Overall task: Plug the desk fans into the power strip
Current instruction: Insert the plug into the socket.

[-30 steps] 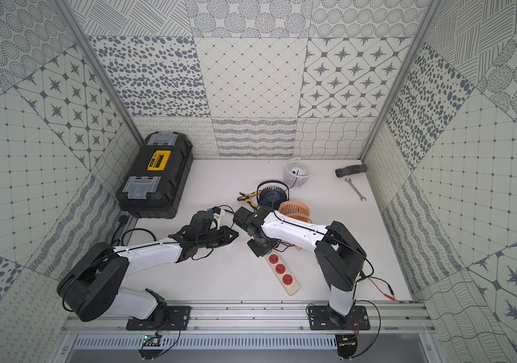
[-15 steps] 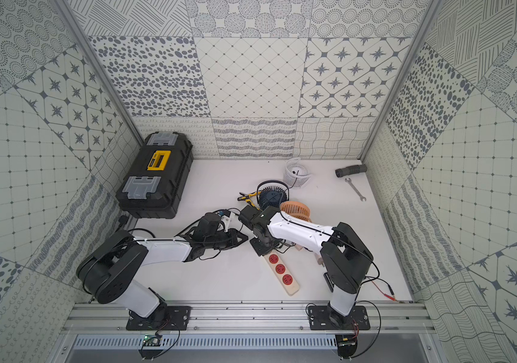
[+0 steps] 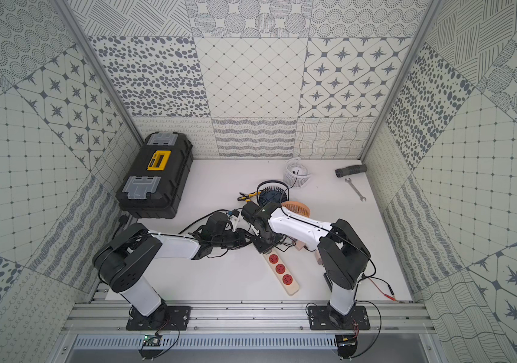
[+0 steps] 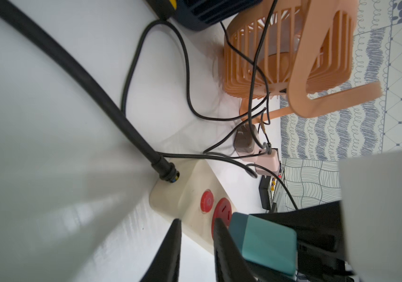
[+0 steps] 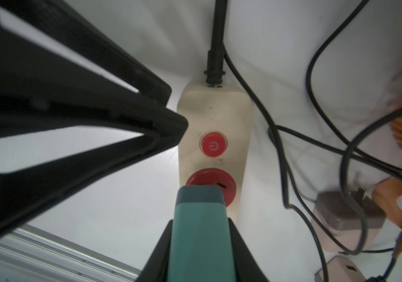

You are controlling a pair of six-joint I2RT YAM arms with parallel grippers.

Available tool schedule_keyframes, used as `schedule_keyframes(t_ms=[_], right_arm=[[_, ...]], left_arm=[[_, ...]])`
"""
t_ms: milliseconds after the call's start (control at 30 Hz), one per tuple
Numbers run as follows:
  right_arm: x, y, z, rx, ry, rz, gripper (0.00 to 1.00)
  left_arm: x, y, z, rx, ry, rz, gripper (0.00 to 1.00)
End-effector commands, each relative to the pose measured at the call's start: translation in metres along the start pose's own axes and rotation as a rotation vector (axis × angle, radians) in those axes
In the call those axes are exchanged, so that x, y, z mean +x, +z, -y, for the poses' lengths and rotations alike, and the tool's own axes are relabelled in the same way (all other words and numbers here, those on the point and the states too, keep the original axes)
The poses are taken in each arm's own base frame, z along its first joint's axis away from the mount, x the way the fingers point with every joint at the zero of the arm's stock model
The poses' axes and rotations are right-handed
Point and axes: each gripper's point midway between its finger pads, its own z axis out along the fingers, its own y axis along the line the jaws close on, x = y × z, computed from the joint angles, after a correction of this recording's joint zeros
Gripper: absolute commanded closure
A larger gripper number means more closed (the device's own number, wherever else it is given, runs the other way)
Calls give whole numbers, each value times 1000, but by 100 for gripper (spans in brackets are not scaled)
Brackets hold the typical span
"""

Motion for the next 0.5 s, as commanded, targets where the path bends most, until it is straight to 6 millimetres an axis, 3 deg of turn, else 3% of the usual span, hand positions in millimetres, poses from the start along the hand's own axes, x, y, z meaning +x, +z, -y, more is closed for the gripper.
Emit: schedule_keyframes(t_ms=[0, 167, 467], right_arm=[[29, 74, 67, 285, -12, -157, 100], [27, 75, 78, 314, -33, -163, 100], [23, 79, 77, 291, 138, -153, 100]], left_arm=[[5, 6, 0, 4, 24, -43, 75], [5, 11, 0, 11, 12, -48, 75], [9, 14, -14, -24, -18, -44, 77]])
